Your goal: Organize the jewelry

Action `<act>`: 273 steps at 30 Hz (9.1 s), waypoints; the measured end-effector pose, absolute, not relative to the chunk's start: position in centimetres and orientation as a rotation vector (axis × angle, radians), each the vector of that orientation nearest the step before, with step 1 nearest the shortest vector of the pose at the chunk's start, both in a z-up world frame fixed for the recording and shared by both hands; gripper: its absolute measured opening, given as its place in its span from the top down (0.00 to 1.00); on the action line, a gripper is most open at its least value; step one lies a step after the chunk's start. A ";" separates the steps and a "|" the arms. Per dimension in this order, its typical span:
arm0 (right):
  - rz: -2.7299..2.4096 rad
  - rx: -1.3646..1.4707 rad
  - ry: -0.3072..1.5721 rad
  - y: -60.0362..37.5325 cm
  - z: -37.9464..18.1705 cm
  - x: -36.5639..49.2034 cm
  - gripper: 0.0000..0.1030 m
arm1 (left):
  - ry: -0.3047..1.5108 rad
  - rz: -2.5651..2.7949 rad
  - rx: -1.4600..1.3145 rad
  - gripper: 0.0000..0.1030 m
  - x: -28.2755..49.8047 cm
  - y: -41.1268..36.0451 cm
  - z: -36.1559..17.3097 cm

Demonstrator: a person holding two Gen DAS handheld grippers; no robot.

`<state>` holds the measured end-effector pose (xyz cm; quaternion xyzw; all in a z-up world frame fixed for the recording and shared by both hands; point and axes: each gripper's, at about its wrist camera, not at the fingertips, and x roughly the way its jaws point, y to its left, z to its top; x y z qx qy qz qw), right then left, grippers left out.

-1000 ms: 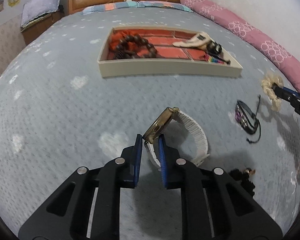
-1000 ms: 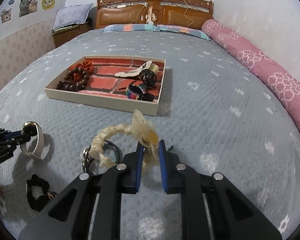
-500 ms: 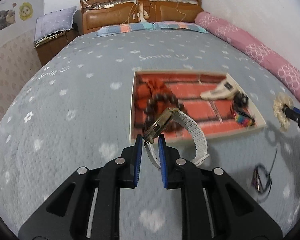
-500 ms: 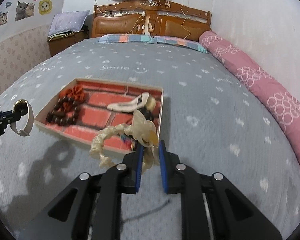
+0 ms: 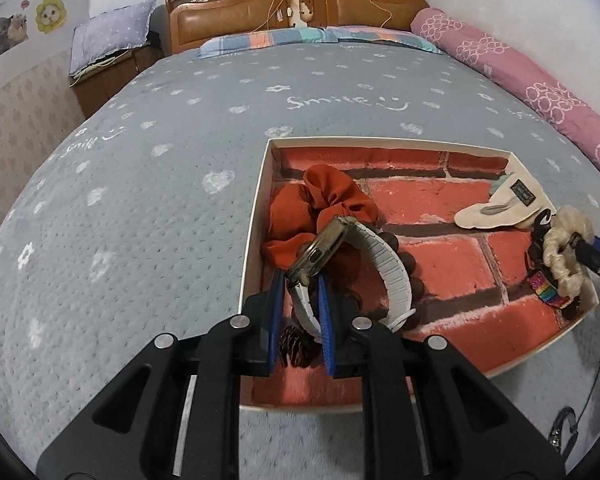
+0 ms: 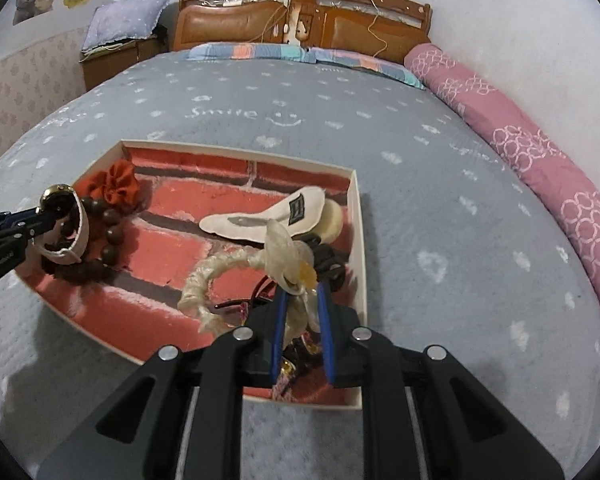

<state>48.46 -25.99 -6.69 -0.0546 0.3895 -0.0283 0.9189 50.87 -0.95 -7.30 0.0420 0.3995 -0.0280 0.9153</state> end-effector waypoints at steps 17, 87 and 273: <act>0.003 -0.070 0.758 -27.2 -5.8 46.7 0.42 | 0.756 -0.092 0.066 0.39 48.5 -0.7 -5.6; 0.079 -0.144 0.872 -26.3 -10.6 33.2 0.91 | 0.910 -0.294 0.091 0.91 26.5 -4.6 -10.4; -0.058 -0.034 0.331 -25.3 -5.9 13.7 0.04 | 0.350 0.000 0.075 0.05 11.9 1.0 -5.9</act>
